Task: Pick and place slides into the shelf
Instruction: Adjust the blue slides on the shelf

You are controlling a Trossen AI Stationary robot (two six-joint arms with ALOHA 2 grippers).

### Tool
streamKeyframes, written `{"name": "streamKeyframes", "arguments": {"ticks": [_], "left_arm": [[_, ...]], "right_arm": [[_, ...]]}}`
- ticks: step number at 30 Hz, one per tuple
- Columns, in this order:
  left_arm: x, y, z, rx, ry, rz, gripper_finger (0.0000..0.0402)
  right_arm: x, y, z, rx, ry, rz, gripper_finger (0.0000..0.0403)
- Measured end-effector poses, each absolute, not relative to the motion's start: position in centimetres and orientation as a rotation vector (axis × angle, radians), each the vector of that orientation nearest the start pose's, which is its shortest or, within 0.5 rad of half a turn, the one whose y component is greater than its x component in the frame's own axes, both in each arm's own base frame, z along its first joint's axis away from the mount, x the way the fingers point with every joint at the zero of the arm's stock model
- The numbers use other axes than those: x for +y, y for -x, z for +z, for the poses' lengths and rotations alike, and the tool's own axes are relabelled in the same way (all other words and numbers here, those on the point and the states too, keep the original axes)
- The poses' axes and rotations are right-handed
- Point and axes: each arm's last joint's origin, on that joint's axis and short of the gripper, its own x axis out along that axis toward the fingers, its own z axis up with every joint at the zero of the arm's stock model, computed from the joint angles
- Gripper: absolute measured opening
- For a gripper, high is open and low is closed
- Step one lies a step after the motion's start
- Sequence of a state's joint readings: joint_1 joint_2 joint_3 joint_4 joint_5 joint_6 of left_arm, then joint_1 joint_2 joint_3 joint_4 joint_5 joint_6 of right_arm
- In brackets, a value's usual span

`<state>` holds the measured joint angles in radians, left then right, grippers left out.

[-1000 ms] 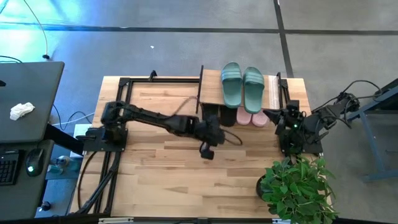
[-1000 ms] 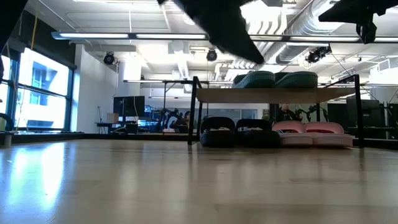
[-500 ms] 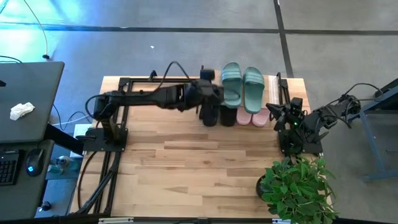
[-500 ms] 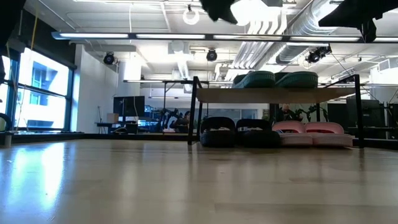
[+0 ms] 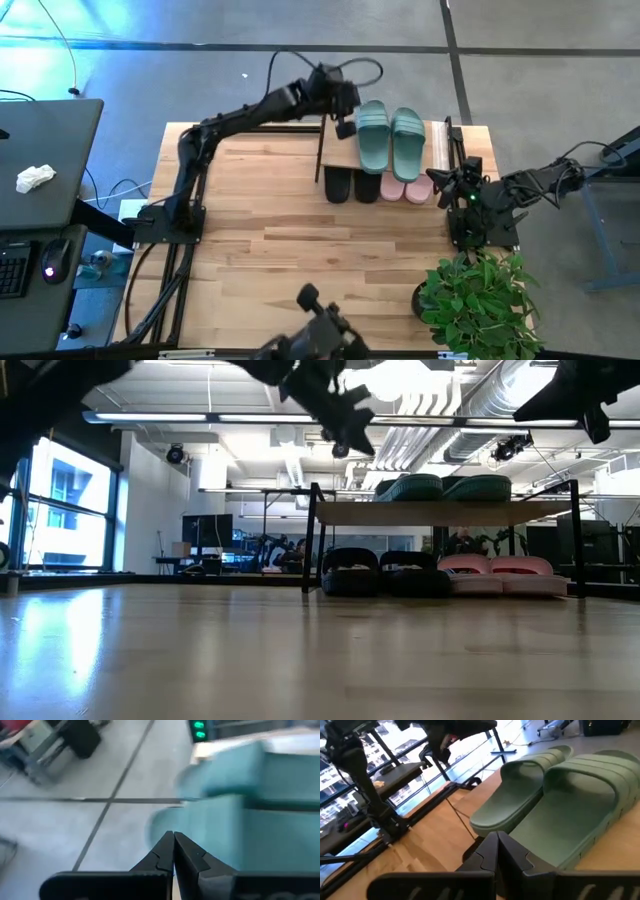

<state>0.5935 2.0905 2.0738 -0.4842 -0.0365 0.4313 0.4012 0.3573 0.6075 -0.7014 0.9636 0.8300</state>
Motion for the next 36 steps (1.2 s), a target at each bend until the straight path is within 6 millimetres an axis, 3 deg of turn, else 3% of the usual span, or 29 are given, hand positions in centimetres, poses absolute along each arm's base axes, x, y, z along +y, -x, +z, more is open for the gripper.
{"name": "streamKeyframes", "arguments": {"ticks": [4, 7, 12, 29, 36], "left_arm": [[29.7, -39.8, 33.9, 0.615, -0.220, 0.561, 0.0000], [30.4, -40.0, 33.8, 0.638, -0.212, 0.566, 0.0000], [31.1, -41.1, 30.7, 0.705, -0.179, 0.541, 0.0000], [30.7, -41.5, 29.0, 0.767, -0.125, 0.436, 0.0000], [30.1, -42.5, 27.6, 0.799, -0.135, 0.397, 0.0000]], "right_arm": [[0.5, -7.5, 27.8, 0.121, -0.528, -0.634, 0.0000], [0.5, -7.6, 27.7, 0.135, -0.549, -0.615, 0.0000], [0.4, -7.6, 27.7, 0.130, -0.568, -0.623, 0.0000], [0.4, -7.7, 27.7, 0.146, -0.579, -0.603, 0.0000], [0.4, -7.7, 27.7, 0.148, -0.575, -0.601, 0.0000]]}}
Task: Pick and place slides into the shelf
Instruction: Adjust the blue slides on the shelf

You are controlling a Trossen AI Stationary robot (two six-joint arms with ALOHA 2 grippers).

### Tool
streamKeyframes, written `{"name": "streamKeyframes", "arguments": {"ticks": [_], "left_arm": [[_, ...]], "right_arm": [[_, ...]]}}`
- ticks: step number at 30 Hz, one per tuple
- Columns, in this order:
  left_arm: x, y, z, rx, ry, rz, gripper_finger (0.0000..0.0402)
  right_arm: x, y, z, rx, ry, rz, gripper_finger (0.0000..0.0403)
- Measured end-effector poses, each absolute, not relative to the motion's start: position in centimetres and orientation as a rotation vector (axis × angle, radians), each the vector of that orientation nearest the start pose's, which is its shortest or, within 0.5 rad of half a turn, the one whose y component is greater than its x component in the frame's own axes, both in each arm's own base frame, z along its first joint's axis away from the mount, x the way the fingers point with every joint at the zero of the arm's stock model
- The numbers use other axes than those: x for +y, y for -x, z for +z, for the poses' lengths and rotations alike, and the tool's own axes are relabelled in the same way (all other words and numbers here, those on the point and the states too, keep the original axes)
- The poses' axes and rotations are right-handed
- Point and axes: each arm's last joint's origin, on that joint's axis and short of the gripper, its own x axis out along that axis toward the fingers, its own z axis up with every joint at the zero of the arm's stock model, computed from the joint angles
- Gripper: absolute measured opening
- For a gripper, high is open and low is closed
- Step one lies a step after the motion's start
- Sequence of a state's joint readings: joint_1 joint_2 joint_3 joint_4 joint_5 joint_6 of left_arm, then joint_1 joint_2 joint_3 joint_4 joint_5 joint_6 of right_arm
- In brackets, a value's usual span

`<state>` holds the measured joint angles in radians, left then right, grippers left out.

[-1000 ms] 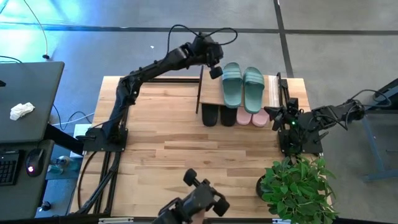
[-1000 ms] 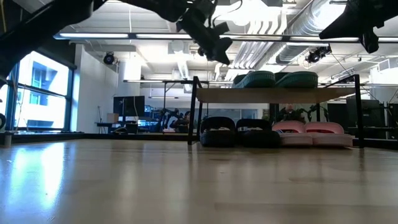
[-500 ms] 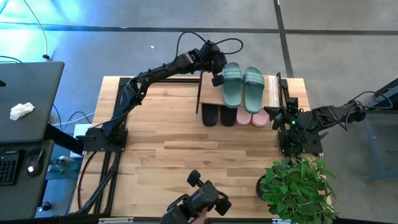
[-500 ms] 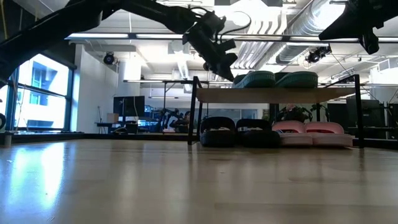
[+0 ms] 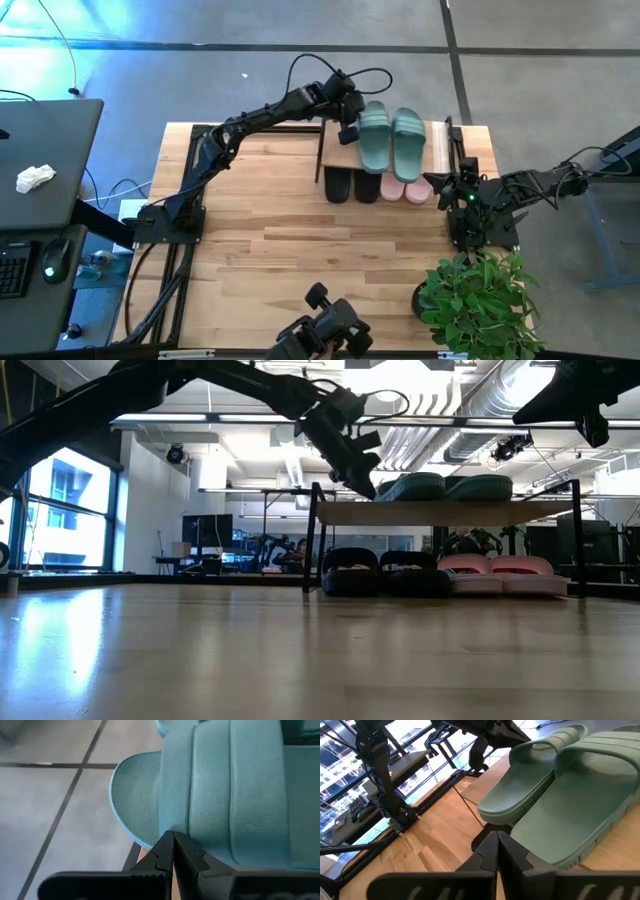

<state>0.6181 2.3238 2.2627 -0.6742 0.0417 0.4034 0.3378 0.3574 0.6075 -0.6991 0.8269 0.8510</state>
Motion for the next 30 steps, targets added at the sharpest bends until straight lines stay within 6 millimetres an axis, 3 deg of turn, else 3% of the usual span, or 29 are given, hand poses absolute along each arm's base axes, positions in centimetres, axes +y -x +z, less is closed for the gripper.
{"name": "streamKeyframes", "arguments": {"ticks": [13, 21, 30], "left_arm": [[29.2, -43.1, 27.8, 0.801, -0.210, 0.367, 0.0000], [28.7, -43.4, 27.8, 0.811, -0.264, 0.330, 0.0000], [28.3, -43.1, 27.9, 0.857, -0.302, 0.292, 0.0000]], "right_arm": [[0.4, -7.6, 27.7, 0.141, -0.562, -0.619, 0.0000], [-0.1, -7.0, 27.0, 0.138, -0.467, -0.773, 0.0000], [-0.6, -6.2, 25.9, 0.205, -0.493, -0.859, 0.0000]]}}
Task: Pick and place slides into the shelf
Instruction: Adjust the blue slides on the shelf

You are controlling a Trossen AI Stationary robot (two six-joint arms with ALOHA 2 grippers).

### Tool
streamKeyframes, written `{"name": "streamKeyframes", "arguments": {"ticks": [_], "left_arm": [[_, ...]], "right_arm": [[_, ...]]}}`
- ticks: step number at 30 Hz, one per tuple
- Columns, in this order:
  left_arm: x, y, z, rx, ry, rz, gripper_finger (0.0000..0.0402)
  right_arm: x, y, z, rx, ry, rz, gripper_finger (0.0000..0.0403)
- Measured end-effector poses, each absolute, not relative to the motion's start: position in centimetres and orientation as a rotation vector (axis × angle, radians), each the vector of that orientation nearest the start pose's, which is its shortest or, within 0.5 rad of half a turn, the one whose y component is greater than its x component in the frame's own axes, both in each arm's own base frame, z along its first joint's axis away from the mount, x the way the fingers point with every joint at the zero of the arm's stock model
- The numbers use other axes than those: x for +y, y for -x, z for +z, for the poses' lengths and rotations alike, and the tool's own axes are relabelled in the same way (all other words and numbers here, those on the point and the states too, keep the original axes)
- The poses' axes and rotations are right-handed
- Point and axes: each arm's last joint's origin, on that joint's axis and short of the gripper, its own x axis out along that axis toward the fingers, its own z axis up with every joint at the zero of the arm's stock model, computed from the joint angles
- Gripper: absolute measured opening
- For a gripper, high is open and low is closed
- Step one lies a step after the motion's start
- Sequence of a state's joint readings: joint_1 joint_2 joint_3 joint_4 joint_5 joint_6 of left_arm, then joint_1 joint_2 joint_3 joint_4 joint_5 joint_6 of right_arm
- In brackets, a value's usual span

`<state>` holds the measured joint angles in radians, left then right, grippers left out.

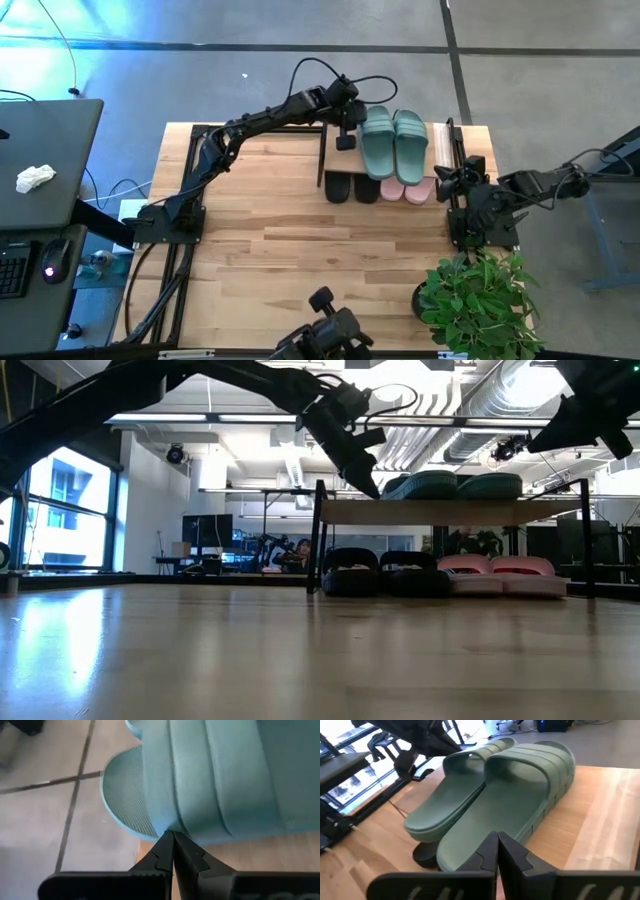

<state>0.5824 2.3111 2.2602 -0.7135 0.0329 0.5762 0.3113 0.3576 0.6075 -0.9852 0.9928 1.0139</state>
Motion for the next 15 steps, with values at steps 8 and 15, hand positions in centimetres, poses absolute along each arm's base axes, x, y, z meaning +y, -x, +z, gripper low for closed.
{"name": "streamKeyframes", "arguments": {"ticks": [8, 15], "left_arm": [[27.1, -43.1, 29.0, 0.850, -0.328, 0.253, 0.0000], [27.1, -42.8, 28.9, 0.887, -0.328, 0.267, 0.0000]], "right_arm": [[-0.6, -6.4, 25.7, 0.287, -0.531, -0.810, 0.0000], [-0.7, -6.3, 25.3, 0.362, -0.515, -0.810, 0.0000]]}}
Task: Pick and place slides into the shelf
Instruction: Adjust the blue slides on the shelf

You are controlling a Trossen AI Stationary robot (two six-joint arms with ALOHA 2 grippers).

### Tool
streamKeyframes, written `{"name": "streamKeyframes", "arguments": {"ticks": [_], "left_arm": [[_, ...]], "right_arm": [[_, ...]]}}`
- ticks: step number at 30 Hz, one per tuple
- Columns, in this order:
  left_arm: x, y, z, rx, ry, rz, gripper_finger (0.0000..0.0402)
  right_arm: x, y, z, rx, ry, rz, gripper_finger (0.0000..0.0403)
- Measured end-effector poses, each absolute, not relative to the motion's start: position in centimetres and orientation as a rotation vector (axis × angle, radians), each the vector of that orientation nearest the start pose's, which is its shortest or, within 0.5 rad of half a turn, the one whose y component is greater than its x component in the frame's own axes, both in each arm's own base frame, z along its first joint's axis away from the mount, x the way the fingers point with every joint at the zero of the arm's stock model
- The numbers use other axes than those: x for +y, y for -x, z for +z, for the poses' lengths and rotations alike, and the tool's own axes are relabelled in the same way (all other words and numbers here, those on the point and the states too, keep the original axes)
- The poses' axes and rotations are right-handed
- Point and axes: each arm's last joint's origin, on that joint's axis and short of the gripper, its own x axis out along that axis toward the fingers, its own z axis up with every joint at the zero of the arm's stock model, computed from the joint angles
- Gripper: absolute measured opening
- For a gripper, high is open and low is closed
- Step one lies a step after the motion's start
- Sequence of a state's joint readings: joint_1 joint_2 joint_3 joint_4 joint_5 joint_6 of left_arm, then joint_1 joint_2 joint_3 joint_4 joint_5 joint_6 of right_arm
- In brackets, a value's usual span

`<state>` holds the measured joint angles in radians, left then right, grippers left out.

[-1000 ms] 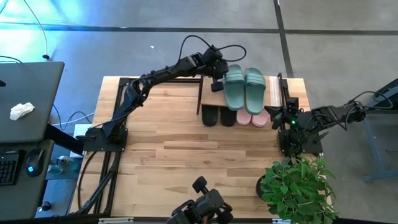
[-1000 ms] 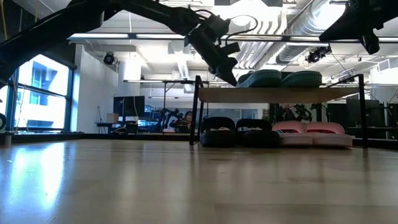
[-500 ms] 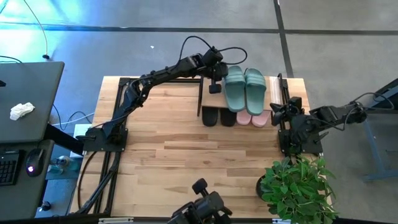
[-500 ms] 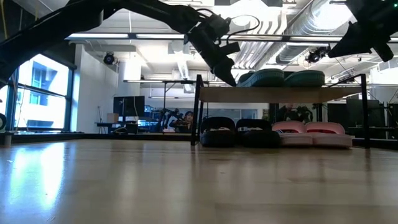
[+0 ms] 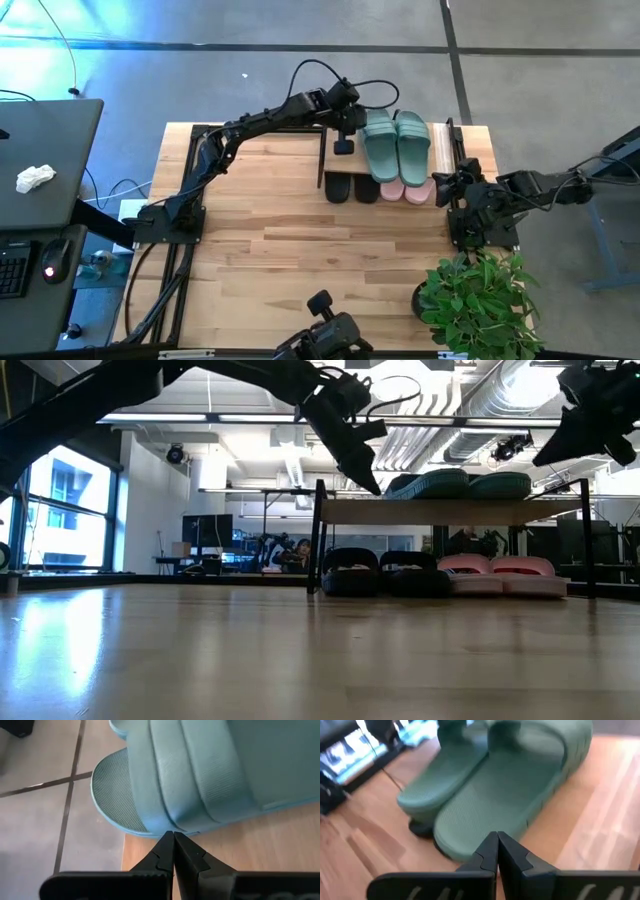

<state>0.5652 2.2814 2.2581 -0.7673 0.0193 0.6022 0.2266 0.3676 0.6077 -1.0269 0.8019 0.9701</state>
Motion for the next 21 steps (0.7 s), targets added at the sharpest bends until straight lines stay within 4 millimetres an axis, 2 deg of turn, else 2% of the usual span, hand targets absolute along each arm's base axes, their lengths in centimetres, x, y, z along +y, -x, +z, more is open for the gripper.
{"name": "streamKeyframes", "arguments": {"ticks": [9, 21], "left_arm": [[27.1, -42.8, 28.9, 0.888, -0.333, 0.268, 0.0000], [27.0, -42.9, 29.1, 0.859, -0.387, 0.198, 0.0000]], "right_arm": [[-0.7, -6.6, 24.6, 0.480, -0.508, -0.827, 0.0000], [-0.4, -8.4, 24.7, 0.510, -0.507, -0.782, 0.0000]]}}
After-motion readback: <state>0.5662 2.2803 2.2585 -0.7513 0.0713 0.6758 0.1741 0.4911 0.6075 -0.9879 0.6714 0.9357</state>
